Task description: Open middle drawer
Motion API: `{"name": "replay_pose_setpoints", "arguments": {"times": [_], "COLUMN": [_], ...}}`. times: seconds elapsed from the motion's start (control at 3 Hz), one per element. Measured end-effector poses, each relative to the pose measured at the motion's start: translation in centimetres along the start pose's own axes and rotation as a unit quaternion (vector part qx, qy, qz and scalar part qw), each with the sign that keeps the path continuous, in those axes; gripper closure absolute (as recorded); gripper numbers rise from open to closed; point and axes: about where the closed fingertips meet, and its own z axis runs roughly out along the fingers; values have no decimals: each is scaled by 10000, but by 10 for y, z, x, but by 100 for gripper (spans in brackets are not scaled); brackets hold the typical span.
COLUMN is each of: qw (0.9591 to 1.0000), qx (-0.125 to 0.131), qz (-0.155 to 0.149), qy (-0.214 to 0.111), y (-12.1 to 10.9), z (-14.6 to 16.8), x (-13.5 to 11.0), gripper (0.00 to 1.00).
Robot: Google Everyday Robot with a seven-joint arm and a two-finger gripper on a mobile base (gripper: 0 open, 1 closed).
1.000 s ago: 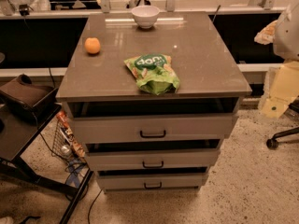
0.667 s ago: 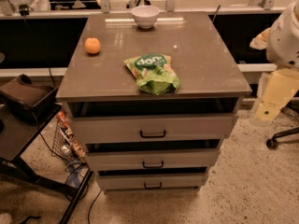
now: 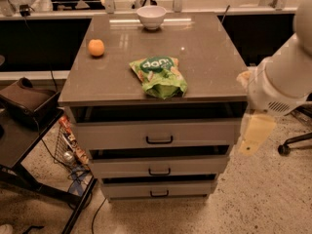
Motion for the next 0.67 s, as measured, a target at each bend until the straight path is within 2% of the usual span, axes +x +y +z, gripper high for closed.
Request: {"name": "replay_pose_setpoints", "arguments": {"times": [0.33, 0.67], "qw": [9995, 9965], "qx": [121, 399], "qz": [-76, -339], "qy": [281, 648], "y": [21, 41], "z": [56, 105], "x": [13, 12], "gripper": [0, 0]}}
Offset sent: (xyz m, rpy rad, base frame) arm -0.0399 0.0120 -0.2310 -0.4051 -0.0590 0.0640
